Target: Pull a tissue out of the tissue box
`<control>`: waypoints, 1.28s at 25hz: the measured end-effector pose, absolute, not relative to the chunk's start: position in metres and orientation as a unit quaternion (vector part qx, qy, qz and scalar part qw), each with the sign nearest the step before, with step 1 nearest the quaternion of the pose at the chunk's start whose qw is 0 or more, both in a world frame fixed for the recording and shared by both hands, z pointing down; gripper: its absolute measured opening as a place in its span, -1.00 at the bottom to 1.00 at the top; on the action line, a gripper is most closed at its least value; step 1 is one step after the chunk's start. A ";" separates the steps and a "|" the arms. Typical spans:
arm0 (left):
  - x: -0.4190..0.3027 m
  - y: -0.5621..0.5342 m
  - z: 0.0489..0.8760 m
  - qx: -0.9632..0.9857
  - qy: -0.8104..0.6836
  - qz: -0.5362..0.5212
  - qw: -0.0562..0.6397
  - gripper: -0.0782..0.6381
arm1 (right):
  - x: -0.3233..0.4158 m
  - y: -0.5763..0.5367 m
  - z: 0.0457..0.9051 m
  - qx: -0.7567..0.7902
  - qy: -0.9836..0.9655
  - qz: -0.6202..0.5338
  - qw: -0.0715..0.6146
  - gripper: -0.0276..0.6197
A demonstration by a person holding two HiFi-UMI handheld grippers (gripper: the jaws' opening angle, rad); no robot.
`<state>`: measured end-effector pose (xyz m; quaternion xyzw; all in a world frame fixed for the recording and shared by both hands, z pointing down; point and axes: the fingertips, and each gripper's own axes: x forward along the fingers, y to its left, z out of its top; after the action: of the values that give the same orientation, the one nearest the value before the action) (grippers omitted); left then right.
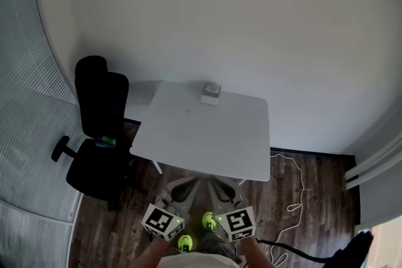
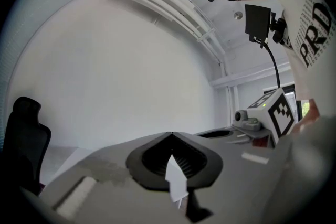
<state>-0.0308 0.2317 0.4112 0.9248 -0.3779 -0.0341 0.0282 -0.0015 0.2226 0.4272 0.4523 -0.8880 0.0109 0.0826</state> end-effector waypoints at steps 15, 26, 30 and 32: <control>0.032 0.096 0.408 0.906 -0.422 -0.030 0.020 -0.81 | 0.054 0.094 0.419 0.402 -0.912 0.003 0.083 -0.79; 0.057 0.042 0.414 0.898 -0.438 -0.022 0.024 -0.81 | 0.073 0.044 0.417 0.383 -0.921 -0.002 0.079 -0.79; 0.057 0.024 0.417 0.897 -0.440 -0.021 0.026 -0.81 | 0.073 0.027 0.416 0.379 -0.922 -0.006 0.079 -0.79; 0.056 0.014 0.419 0.897 -0.441 -0.021 0.029 -0.81 | 0.072 0.017 0.418 0.377 -0.923 -0.004 0.081 -0.79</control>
<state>0.0565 0.0138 0.4186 0.8967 -0.4413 -0.0214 0.0286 0.0717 0.0170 0.4182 0.3772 -0.9225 -0.0036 0.0813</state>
